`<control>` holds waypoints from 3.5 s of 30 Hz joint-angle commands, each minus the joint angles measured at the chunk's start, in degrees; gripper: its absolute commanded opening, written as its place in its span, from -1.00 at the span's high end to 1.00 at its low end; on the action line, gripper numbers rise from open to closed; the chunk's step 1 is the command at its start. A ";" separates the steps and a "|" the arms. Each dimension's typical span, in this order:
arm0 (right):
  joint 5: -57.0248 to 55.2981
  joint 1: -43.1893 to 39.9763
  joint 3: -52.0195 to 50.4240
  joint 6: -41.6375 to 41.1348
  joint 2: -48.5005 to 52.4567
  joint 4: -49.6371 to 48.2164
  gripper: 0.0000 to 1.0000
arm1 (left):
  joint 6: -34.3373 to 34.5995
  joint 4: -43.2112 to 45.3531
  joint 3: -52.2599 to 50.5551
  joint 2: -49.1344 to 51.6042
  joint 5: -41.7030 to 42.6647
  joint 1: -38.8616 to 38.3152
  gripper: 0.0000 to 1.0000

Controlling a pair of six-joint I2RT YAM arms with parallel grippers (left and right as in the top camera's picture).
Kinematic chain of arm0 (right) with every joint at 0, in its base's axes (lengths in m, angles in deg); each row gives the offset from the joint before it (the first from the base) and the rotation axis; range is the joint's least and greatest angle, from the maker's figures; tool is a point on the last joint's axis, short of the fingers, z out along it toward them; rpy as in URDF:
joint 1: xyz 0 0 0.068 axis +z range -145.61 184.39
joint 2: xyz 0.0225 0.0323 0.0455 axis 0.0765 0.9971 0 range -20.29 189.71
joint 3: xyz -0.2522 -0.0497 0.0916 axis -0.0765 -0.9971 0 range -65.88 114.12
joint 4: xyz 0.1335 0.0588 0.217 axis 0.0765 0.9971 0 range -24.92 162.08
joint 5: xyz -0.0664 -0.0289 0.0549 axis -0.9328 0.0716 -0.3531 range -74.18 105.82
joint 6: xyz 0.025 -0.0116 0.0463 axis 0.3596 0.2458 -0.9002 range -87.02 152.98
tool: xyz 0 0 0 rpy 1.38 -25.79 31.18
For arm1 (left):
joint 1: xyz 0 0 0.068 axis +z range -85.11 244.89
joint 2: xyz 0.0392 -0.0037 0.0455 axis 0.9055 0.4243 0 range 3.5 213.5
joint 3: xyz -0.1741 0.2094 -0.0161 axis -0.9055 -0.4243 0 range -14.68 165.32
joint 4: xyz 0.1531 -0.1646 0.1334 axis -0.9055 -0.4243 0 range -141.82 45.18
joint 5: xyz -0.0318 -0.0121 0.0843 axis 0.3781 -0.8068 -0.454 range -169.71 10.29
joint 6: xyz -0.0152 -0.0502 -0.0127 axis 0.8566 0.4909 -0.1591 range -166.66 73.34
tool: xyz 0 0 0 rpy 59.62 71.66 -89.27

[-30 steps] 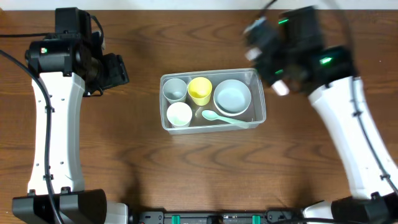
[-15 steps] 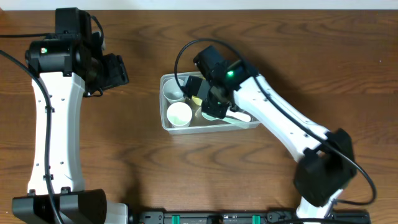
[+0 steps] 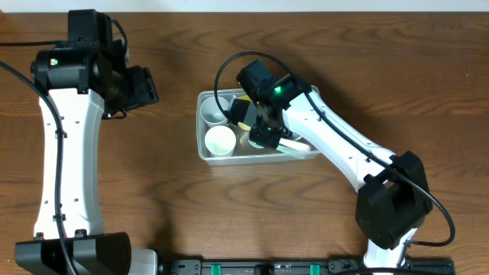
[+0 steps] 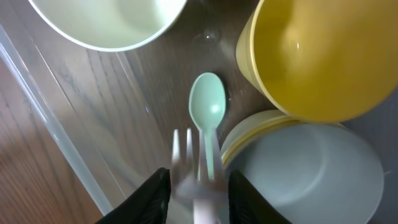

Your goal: Pack container

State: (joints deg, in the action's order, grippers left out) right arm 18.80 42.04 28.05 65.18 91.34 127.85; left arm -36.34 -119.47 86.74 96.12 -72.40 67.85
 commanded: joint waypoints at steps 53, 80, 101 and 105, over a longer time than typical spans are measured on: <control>-13.16 -31.69 -20.55 -45.70 -40.52 -14.45 -0.98 | -12.83 16.50 -14.03 -20.33 -4.31 -11.41 -0.96; -22.05 -24.65 -58.60 -51.89 -76.02 -22.71 -0.98 | -8.74 27.15 -54.64 -65.55 -4.31 -11.41 -0.96; -11.78 -29.86 -67.60 -45.24 -92.70 -29.55 -0.99 | -8.74 27.15 -54.64 -65.44 -4.31 -11.41 -0.96; -5.99 -32.85 -77.05 -42.56 -102.49 -40.04 -0.99 | -8.74 27.15 -54.64 -65.44 -4.31 -11.41 -0.96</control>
State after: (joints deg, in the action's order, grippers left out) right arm 6.93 11.02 -43.84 18.87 -6.73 91.04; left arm -45.19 -92.48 32.47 30.72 -75.86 56.20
